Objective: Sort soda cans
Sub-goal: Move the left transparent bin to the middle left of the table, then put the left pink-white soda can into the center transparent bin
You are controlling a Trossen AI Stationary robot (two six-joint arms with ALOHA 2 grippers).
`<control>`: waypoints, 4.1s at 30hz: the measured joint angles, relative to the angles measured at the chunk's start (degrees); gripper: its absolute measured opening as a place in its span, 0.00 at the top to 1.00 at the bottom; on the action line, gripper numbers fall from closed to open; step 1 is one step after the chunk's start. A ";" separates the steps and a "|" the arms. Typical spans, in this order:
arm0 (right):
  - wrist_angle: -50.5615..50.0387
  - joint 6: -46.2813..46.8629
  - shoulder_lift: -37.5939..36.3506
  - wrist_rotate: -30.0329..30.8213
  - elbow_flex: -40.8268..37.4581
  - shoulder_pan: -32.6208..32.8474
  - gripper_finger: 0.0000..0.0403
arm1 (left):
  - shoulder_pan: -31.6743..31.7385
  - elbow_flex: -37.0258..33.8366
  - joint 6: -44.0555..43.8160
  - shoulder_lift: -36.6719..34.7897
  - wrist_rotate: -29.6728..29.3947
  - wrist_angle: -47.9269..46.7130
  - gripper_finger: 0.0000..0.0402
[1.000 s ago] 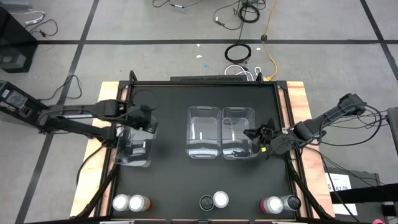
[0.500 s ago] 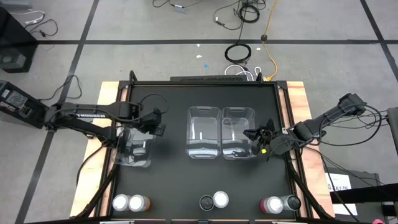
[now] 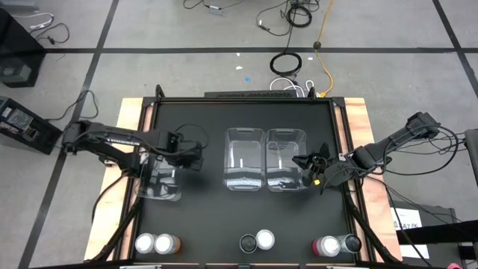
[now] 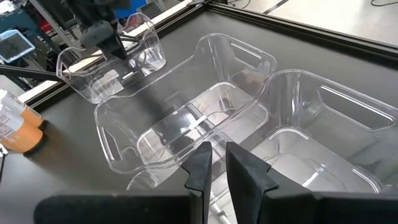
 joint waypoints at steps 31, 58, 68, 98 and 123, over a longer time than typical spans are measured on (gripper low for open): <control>-1.28 -5.28 -0.90 -2.36 0.00 0.04 0.91 | 8.69 13.51 -6.09 19.54 -3.59 22.08 0.98; -4.37 -8.40 -3.34 -6.05 0.00 0.13 0.91 | 7.17 16.64 -5.37 20.29 -2.80 21.97 0.70; -4.00 -6.58 -3.34 -6.03 0.00 0.13 0.91 | 7.19 16.64 3.67 10.70 -3.92 22.03 0.70; 9.28 5.52 -0.02 -2.60 0.00 0.03 0.91 | -22.45 -4.59 28.73 -17.23 -26.82 21.74 0.70; 1.99 -4.88 10.36 -12.04 9.94 1.97 0.91 | -25.58 -9.07 27.50 -24.48 -24.92 26.57 0.70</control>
